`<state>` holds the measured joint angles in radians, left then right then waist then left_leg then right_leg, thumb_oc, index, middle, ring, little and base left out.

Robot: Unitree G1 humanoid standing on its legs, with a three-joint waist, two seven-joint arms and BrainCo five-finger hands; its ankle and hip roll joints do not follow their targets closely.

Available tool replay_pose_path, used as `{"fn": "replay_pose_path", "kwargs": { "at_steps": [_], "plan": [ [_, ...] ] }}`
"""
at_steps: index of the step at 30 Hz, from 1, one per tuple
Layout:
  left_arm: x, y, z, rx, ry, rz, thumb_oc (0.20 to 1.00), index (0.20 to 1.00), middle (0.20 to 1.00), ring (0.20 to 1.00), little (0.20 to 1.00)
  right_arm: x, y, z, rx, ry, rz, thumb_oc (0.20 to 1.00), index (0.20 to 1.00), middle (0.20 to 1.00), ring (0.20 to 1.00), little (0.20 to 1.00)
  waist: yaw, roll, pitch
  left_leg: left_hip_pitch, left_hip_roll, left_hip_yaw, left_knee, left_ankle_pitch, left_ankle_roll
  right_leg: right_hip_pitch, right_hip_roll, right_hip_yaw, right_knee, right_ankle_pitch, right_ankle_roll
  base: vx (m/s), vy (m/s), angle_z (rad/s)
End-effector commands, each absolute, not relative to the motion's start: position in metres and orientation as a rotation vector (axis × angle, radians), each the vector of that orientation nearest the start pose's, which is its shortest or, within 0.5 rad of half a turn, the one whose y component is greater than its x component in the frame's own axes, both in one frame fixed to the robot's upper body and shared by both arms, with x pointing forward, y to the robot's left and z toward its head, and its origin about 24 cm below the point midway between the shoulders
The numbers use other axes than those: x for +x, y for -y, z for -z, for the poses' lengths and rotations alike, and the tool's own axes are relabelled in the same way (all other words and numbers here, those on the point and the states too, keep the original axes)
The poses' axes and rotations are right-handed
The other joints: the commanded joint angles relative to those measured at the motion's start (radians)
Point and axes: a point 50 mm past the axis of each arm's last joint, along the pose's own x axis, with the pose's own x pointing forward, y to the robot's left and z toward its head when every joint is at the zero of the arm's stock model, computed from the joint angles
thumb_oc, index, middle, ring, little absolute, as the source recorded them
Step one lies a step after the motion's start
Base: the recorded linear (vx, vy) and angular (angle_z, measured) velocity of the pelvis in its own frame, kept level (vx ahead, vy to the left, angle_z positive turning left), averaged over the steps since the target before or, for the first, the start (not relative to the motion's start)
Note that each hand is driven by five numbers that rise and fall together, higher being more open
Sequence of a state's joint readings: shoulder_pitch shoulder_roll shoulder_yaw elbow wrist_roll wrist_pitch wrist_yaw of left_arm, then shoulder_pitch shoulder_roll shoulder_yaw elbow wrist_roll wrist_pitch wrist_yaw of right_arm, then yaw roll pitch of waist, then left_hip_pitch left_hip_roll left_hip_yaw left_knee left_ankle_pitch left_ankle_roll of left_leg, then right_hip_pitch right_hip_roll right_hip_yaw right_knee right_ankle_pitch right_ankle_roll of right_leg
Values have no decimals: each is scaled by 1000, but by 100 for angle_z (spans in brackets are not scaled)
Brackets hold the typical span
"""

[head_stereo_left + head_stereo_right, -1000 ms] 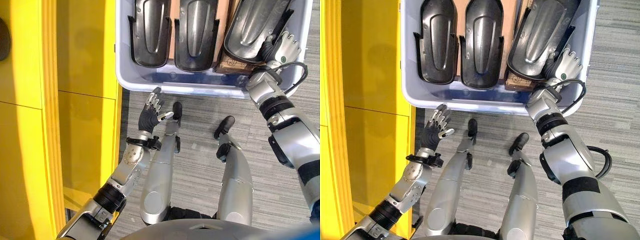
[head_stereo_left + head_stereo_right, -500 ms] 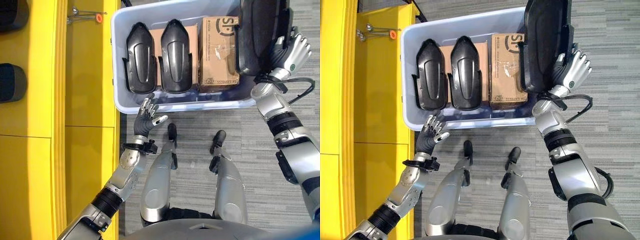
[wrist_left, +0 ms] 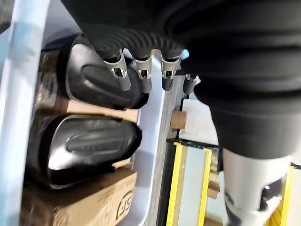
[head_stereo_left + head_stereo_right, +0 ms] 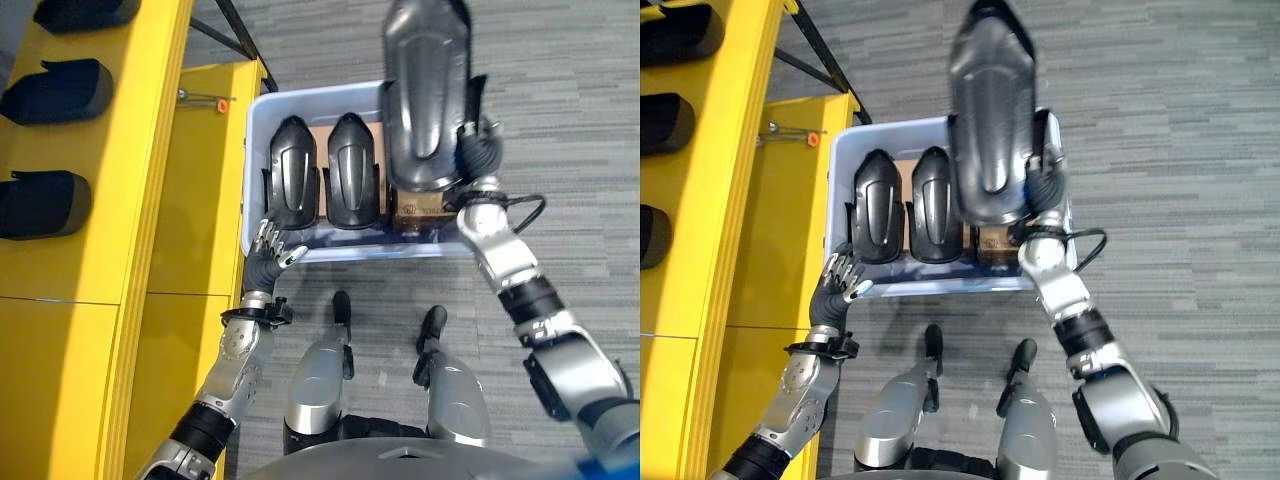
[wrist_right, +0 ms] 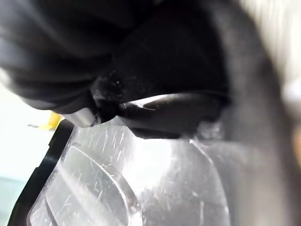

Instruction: Move parts from the plastic box to the shelf.

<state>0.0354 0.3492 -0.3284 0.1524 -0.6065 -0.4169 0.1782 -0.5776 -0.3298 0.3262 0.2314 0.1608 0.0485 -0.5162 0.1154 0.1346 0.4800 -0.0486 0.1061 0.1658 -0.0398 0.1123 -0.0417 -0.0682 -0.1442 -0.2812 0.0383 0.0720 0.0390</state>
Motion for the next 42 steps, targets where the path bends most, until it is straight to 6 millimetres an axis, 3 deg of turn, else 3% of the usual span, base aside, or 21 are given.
{"fn": "replay_pose_path", "kwargs": {
  "at_steps": [1,4,6,9,15,19,21,22,23,24,27,32,34,35,37,39,42],
  "plan": [
    [229,-167,-27,-217,115,45,1000,1000,1000,1000,1000,347,126,-159,-128,333,22,200,200,200,200,200,16,-58,-96,-44,50,-63,4,30,-43,17,-56,10,90,-77,26,175,79,21],
    [215,-173,-17,-167,78,33,1000,1000,1000,1000,1000,319,105,-110,13,163,-150,200,200,200,200,200,25,-84,-181,14,45,-84,-18,30,-34,104,-58,-17,55,-73,34,206,111,24],
    [211,-174,-15,-119,64,53,1000,1000,1000,1000,1000,307,98,-91,49,86,-212,200,200,200,200,200,33,-101,-226,47,36,-88,-34,22,-25,146,-57,-32,26,-62,43,124,91,10],
    [211,-175,-15,-123,57,60,1000,1000,1000,1000,1000,300,94,-82,57,57,-246,200,200,200,200,200,39,-112,-252,69,24,-83,-42,9,-17,175,-55,-50,1,-54,52,18,101,11],
    [211,-174,-16,-112,29,109,1000,1000,1000,1000,1000,284,85,-65,104,3,-329,200,200,200,200,200,62,-135,-307,106,-42,-64,-47,-32,39,222,-75,-90,22,-41,90,-68,176,9],
    [216,-178,-17,-81,27,109,1000,1000,1000,1000,1000,283,79,-65,104,0,-367,200,200,200,200,200,76,-147,-311,115,-76,-66,-47,-51,68,189,-113,-103,106,29,106,-75,75,8],
    [219,-178,-18,-75,29,105,1000,1000,1000,1000,1000,283,79,-64,106,-10,-363,200,200,200,200,200,63,-147,-311,118,-80,-90,-47,-58,73,165,-73,-64,91,7,99,-14,-94,14],
    [225,-172,-19,-94,22,116,1000,1000,1000,1000,1000,283,88,-61,99,-28,-328,200,200,200,200,200,27,-154,-327,103,-101,-150,-47,-59,76,145,34,38,17,-32,62,53,-227,100],
    [225,-166,-17,-96,9,136,1000,1000,1000,1000,1000,281,91,-59,93,-28,-295,200,200,200,200,200,5,-157,-336,95,-121,-221,-47,-48,81,128,110,139,26,-52,27,82,-261,149],
    [225,-161,-16,-89,3,161,1000,1000,1000,1000,1000,281,92,-59,101,-34,-276,200,200,200,200,200,-8,-160,-338,94,-136,-268,-47,-43,84,127,145,197,37,-66,8,92,-219,173],
    [225,-160,-12,-91,-11,179,1000,1000,1000,1000,1000,281,96,-57,99,-35,-270,200,200,200,200,200,-12,-164,-343,80,-159,-339,-47,-26,82,130,181,247,17,-68,-11,34,-180,139],
    [223,-164,-10,-98,-16,186,1000,1000,1000,1000,1000,284,94,-56,92,-38,-245,200,200,200,200,200,8,-151,-329,53,-158,-375,-34,-11,70,141,178,245,-11,-67,-22,-46,-177,48],
    [222,-164,-8,-89,-17,180,1000,1000,1000,1000,1000,282,93,-56,101,-41,-248,200,200,200,200,200,7,-149,-326,52,-152,-354,-30,-13,65,147,175,228,-11,-73,-23,-15,-94,43],
    [223,-163,-8,-96,-28,211,1000,1000,1000,1000,1000,276,97,-54,111,-50,-219,200,200,200,200,200,-11,-146,-322,44,-129,-249,-1,-21,51,157,159,179,-14,-75,-19,-43,-52,41],
    [225,-161,-8,-90,-28,231,1000,1000,1000,1000,1000,271,103,-51,109,-56,-206,200,200,200,200,200,-37,-147,-316,34,-103,-134,35,-34,34,164,139,123,-18,-70,-13,-80,-11,80],
    [228,-158,-10,-91,-31,242,1000,1000,1000,1000,1000,269,109,-47,105,-60,-204,200,200,200,200,200,-58,-148,-315,35,-53,-64,71,-41,11,169,107,70,-10,-73,-11,-91,69,148],
    [229,-158,-11,-91,-29,235,1000,1000,1000,1000,1000,272,111,-46,89,-58,-206,200,200,200,200,200,-70,-152,-315,45,4,-15,109,-43,-9,175,76,35,5,-81,-13,-52,108,73]
  ]
}}
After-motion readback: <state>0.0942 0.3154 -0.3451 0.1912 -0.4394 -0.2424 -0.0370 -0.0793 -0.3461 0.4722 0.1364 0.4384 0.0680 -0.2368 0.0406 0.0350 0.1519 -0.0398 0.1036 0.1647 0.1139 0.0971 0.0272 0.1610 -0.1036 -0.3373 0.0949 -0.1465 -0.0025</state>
